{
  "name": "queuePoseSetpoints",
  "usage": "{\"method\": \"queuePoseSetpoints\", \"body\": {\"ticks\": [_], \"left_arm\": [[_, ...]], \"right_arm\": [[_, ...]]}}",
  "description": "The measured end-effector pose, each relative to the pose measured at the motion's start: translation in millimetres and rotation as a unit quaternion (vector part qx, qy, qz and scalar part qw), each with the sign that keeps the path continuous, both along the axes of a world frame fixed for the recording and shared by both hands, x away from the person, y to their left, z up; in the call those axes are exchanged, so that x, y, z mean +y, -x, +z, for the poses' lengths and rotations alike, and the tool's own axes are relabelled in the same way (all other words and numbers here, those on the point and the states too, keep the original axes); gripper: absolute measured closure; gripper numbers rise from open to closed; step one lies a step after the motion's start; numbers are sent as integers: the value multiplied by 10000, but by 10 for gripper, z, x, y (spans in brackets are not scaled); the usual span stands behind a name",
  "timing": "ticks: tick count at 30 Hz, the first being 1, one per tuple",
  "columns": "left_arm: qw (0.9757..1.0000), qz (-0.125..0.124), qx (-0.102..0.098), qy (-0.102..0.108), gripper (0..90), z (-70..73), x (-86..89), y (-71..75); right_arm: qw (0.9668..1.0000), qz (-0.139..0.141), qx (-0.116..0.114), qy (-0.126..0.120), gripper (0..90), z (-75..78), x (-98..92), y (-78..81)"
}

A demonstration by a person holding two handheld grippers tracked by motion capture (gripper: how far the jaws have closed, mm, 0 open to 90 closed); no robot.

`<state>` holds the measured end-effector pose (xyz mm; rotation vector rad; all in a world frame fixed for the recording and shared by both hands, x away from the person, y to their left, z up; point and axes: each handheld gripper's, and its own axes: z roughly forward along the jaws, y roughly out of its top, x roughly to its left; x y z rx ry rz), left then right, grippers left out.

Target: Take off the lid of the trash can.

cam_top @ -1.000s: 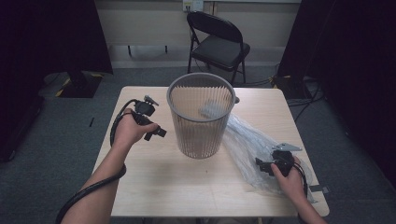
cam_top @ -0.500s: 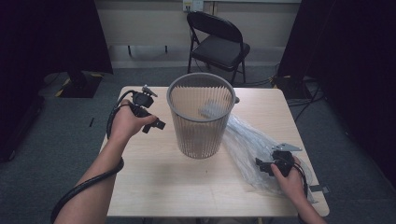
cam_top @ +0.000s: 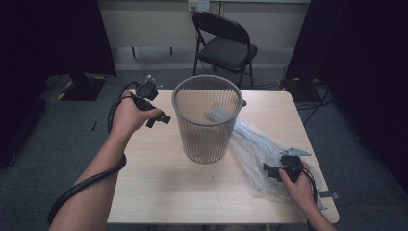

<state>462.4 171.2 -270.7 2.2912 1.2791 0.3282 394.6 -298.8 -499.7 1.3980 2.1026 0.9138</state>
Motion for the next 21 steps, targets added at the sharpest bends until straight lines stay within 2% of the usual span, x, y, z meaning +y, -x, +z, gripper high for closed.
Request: {"method": "queuePoseSetpoints", "body": {"ticks": [11,13,21], "left_arm": [[9998,-27,-170,-24,196,279,-25,-22],[9997,39,-234,34,197,332,-34,-34],[9995,11,-311,39,197,422,-136,-93]], "right_arm": [[10000,-6,18,4,129,2,2,6],[10000,2,26,6,128,3,3,12],[10000,8,22,9,129,3,2,14]]}}
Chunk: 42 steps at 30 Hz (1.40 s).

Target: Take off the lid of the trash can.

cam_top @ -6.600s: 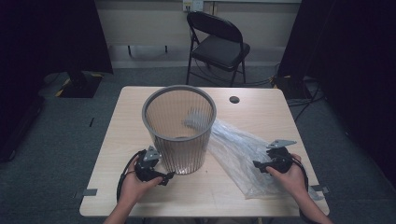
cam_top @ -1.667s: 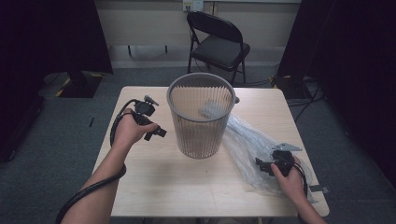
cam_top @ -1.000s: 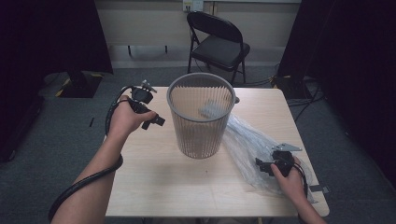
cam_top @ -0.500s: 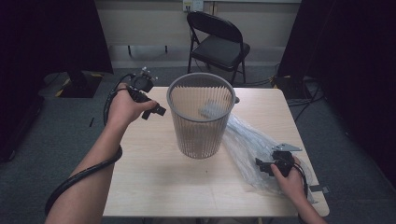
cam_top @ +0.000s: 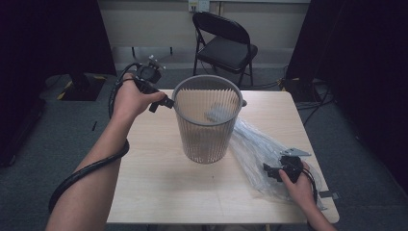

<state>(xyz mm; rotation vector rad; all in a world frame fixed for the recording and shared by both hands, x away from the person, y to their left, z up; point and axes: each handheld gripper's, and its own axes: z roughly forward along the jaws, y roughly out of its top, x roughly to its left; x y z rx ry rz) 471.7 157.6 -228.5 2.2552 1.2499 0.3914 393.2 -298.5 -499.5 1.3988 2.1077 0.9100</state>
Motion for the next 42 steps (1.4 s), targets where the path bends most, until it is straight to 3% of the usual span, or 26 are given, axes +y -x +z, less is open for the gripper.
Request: {"method": "queuePoseSetpoints", "body": {"ticks": [4,7,13,16,20,24,25,27,30,31,33,34,35,37,38,42], "left_arm": [[9998,19,-40,-168,182,41,-77,-30],[10000,25,13,-11,210,63,-113,-51],[9999,84,6,-103,194,80,-200,-97],[9999,104,8,-18,165,42,-236,-136],[9999,123,99,24,192,-27,-275,-173],[9994,294,182,66,301,-65,-280,-204],[9986,474,210,40,318,-82,-279,-216],[9985,519,178,12,318,-87,-278,-221],[9980,613,131,80,433,-96,-284,-228],[9973,704,164,108,459,-90,-286,-231],[9932,1071,393,216,499,-80,-301,-230],[9920,1140,472,259,530,-77,-307,-233],[9913,1196,441,340,602,-77,-318,-234],[9916,1183,423,290,613,-63,-330,-242],[9914,1190,450,314,679,-61,-352,-242],[9902,1254,539,306,758,-39,-386,-244]], "right_arm": [[10000,-3,-2,1,129,0,0,0],[10000,-3,-2,2,128,0,0,0],[10000,0,1,-3,129,0,1,2],[10000,2,1,-3,129,0,1,2],[10000,-3,-4,-2,129,0,2,3],[10000,-2,-5,-2,128,-1,2,3],[10000,-3,-4,-2,128,0,2,3],[10000,-3,-4,-2,128,0,2,3],[10000,-3,-5,-2,129,0,2,3],[10000,-3,-5,-2,128,-1,2,3],[10000,-2,-5,-2,128,-1,2,3],[10000,-3,-5,-2,128,-1,2,3],[10000,-3,-4,-2,128,0,2,3],[10000,-3,-4,-2,128,0,2,3],[10000,-3,-6,-2,129,-1,2,3],[10000,-2,-6,-1,128,-1,2,3]]}}
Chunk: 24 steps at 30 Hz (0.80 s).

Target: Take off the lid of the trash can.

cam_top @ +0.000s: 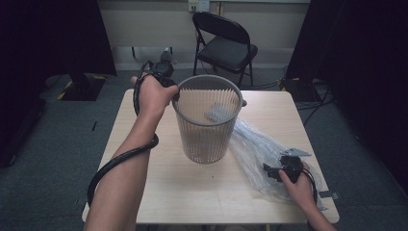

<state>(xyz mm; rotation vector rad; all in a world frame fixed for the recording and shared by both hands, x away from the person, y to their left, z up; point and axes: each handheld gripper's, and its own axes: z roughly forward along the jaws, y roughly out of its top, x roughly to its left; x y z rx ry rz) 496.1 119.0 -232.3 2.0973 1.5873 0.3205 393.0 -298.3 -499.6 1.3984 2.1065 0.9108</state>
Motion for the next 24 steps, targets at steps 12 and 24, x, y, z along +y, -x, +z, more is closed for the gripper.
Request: {"method": "queuePoseSetpoints", "body": {"ticks": [12,24], "left_arm": [[9984,461,146,279,799,98,2,-23],[9953,657,18,707,837,271,100,-51]], "right_arm": [[10000,-2,-1,0,128,0,1,1],[10000,-7,-8,1,129,-1,2,1]]}}
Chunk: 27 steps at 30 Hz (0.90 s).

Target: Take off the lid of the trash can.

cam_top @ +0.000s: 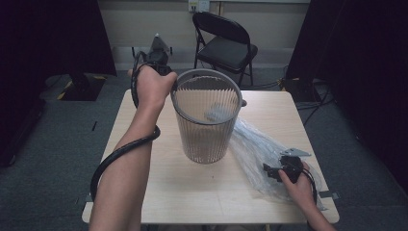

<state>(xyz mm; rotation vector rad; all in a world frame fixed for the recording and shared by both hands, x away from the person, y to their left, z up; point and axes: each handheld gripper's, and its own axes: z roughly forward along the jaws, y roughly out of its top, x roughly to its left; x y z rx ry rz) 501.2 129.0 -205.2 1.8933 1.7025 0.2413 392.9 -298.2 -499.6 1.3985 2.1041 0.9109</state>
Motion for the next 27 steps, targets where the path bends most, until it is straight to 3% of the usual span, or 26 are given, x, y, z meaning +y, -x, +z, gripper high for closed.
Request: {"method": "queuePoseSetpoints", "body": {"ticks": [4,16,18,27], "left_arm": [[9999,75,14,140,839,51,72,7],[9996,106,49,254,841,125,304,86],[9992,52,95,375,841,131,351,98],[9993,67,154,322,841,103,524,189]], "right_arm": [[10000,0,0,0,128,0,0,0],[10000,1,0,-1,128,0,0,0],[10000,0,1,-1,128,0,0,0],[10000,3,6,1,128,1,0,0]]}}
